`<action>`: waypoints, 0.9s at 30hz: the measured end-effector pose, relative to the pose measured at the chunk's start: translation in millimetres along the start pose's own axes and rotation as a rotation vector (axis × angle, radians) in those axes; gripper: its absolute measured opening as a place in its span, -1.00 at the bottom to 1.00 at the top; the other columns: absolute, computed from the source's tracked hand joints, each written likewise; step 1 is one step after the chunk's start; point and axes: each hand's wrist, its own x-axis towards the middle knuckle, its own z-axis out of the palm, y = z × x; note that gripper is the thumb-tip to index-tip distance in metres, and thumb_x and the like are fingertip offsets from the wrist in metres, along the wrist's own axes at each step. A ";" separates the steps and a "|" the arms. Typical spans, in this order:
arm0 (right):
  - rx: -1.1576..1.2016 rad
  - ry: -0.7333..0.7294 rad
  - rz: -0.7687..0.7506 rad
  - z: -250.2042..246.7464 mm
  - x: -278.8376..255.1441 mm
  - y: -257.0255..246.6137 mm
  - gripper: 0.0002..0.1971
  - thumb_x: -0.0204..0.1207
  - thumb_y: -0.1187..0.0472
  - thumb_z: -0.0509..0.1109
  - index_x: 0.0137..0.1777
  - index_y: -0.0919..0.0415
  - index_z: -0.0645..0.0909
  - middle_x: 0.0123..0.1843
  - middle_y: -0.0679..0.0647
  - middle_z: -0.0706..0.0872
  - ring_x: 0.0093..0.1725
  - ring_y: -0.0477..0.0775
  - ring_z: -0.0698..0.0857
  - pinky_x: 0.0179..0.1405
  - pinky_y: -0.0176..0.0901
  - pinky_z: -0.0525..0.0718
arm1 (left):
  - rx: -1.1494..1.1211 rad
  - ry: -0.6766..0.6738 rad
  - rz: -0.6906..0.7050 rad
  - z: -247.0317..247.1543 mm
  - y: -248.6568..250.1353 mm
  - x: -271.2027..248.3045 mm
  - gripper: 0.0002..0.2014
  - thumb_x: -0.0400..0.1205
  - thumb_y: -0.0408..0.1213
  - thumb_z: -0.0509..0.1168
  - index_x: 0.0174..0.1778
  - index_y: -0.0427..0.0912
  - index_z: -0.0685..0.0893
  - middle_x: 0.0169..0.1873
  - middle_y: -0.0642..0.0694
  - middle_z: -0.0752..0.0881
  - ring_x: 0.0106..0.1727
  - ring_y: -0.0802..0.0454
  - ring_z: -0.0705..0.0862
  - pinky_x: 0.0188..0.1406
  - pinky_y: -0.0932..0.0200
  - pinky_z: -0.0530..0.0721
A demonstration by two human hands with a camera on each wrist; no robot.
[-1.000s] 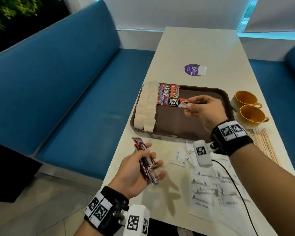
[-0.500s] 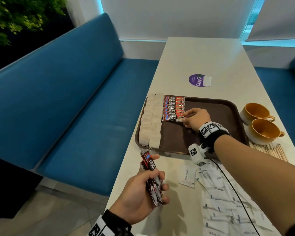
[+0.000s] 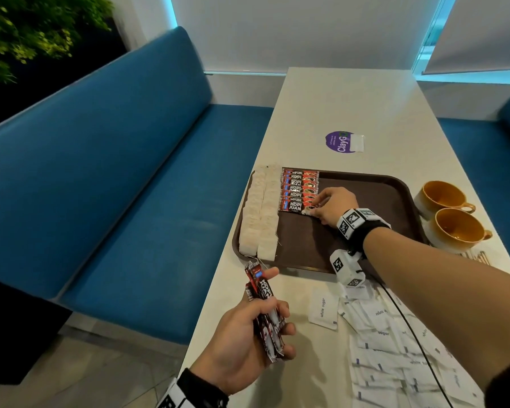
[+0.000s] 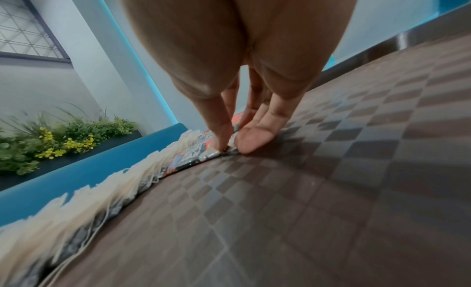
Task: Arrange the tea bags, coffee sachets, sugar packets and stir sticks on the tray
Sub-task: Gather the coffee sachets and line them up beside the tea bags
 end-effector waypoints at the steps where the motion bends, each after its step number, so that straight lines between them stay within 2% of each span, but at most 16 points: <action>1: -0.001 0.002 0.002 0.0 0.6 0.2 -0.73 0.24 0.10 0.82 -0.21 0.03 0.77 -0.12 0.02 0.84 -0.14 0.09 0.85 0.01 0.12 0.87 | 0.005 0.002 -0.001 -0.4 0.0 -0.4 -0.59 0.71 -0.35 0.19 0.41 0.11 0.69 -0.07 -0.26 0.59 -0.18 -0.21 0.59 -0.26 -0.02 0.49; 7: 0.017 0.008 0.020 -2.0 -1.6 -2.2 -0.74 0.29 0.15 0.81 -0.16 0.08 0.77 -0.13 0.06 0.84 -0.23 0.13 0.88 -0.13 0.06 0.89 | 0.027 -0.002 -0.008 0.6 -0.1 -2.4 -0.57 0.77 -0.34 0.14 0.42 0.21 0.67 -0.03 -0.32 0.66 -0.13 -0.28 0.68 -0.24 -0.06 0.60; 10: 0.064 0.009 0.045 -4.4 -5.0 -4.2 -0.78 0.37 0.23 0.75 -0.10 0.14 0.76 -0.12 0.14 0.84 -0.21 0.20 0.88 -0.14 0.11 0.90 | 0.051 0.019 -0.001 2.6 0.2 -3.2 -0.57 0.78 -0.33 0.14 0.38 0.27 0.69 -0.01 -0.36 0.71 -0.09 -0.34 0.74 -0.22 -0.10 0.66; 11: 0.085 0.017 0.049 -6.3 -7.2 -4.8 -0.79 0.40 0.23 0.73 -0.08 0.15 0.75 -0.12 0.16 0.84 -0.22 0.21 0.88 -0.15 0.13 0.90 | 0.054 0.032 -0.002 3.9 0.2 -3.7 -0.60 0.79 -0.34 0.14 0.37 0.22 0.69 -0.01 -0.37 0.73 -0.09 -0.36 0.75 -0.23 -0.10 0.67; 12: 0.103 0.025 0.046 -8.9 -10.0 -5.6 -0.80 0.43 0.22 0.71 -0.06 0.16 0.75 -0.13 0.17 0.84 -0.26 0.19 0.86 -0.17 0.12 0.90 | 0.059 0.042 -0.003 4.4 -0.1 -3.6 -0.65 0.79 -0.35 0.13 0.37 0.07 0.68 -0.01 -0.38 0.74 -0.09 -0.37 0.76 -0.26 -0.08 0.67; 14: 0.126 0.038 0.019 -15.0 -17.1 -8.0 -0.83 0.48 0.20 0.67 -0.04 0.16 0.74 -0.14 0.16 0.84 -0.34 0.11 0.80 -0.21 0.08 0.90 | 0.101 0.063 -0.008 4.1 0.3 -2.6 -0.77 0.80 -0.37 0.13 0.28 -0.32 0.62 -0.01 -0.39 0.77 -0.09 -0.38 0.78 -0.36 -0.02 0.65; 15: 0.134 0.044 -0.001 -18.4 -22.5 -9.7 -0.86 0.50 0.19 0.65 -0.03 0.15 0.75 -0.13 0.14 0.84 -0.35 0.08 0.77 -0.23 0.07 0.89 | 0.123 0.065 -0.012 3.8 0.9 -2.2 -0.76 0.79 -0.37 0.13 0.22 -0.44 0.61 -0.01 -0.40 0.77 -0.08 -0.39 0.78 -0.39 0.01 0.64; 18: 0.196 0.042 -0.071 -30.1 -44.0 -18.3 -0.91 0.55 0.23 0.60 -0.01 0.17 0.75 -0.09 0.16 0.82 -0.37 0.08 0.74 -0.28 0.02 0.84 | 0.137 0.036 0.006 4.1 1.7 -1.2 -0.71 0.80 -0.37 0.12 0.16 -0.57 0.61 0.03 -0.43 0.77 0.03 -0.45 0.79 -0.42 0.03 0.64; 20: 0.248 0.004 -0.127 -44.0 -76.1 -21.5 -0.92 0.57 0.27 0.57 0.00 0.21 0.75 -0.10 0.22 0.80 -0.38 0.07 0.72 -0.32 -0.02 0.76 | 0.139 0.024 0.021 12.5 -1.0 -9.2 -0.70 0.81 -0.37 0.14 0.25 -0.58 0.56 0.10 -0.46 0.78 0.10 -0.47 0.79 -0.40 0.03 0.68; 22: 0.311 -0.059 -0.184 -53.8 -103.2 -26.2 -0.94 0.59 0.29 0.55 0.01 0.23 0.74 -0.14 0.23 0.77 -0.39 0.05 0.73 -0.35 -0.07 0.75 | 0.163 0.015 0.043 14.6 -0.6 -10.1 -0.72 0.79 -0.38 0.17 0.26 -0.56 0.57 0.14 -0.46 0.79 0.11 -0.42 0.81 -0.37 0.07 0.71; 25: 0.380 -0.143 -0.261 -69.0 -158.1 -26.1 -0.94 0.60 0.29 0.54 0.03 0.22 0.75 -0.10 0.22 0.77 -0.35 0.07 0.77 -0.32 -0.15 0.79 | 0.206 0.023 0.067 22.9 -2.7 -17.8 -0.76 0.75 -0.41 0.24 0.27 -0.45 0.62 0.14 -0.42 0.80 0.06 -0.32 0.83 -0.36 0.16 0.71; 27: 0.442 -0.193 -0.283 -76.1 -192.7 -22.6 -0.90 0.61 0.29 0.54 0.08 0.25 0.75 -0.05 0.23 0.78 -0.29 0.13 0.78 -0.24 -0.12 0.82 | 0.229 0.021 0.088 27.2 -5.8 -22.9 -0.75 0.72 -0.42 0.28 0.30 -0.38 0.64 0.14 -0.41 0.80 -0.02 -0.29 0.83 -0.38 0.19 0.68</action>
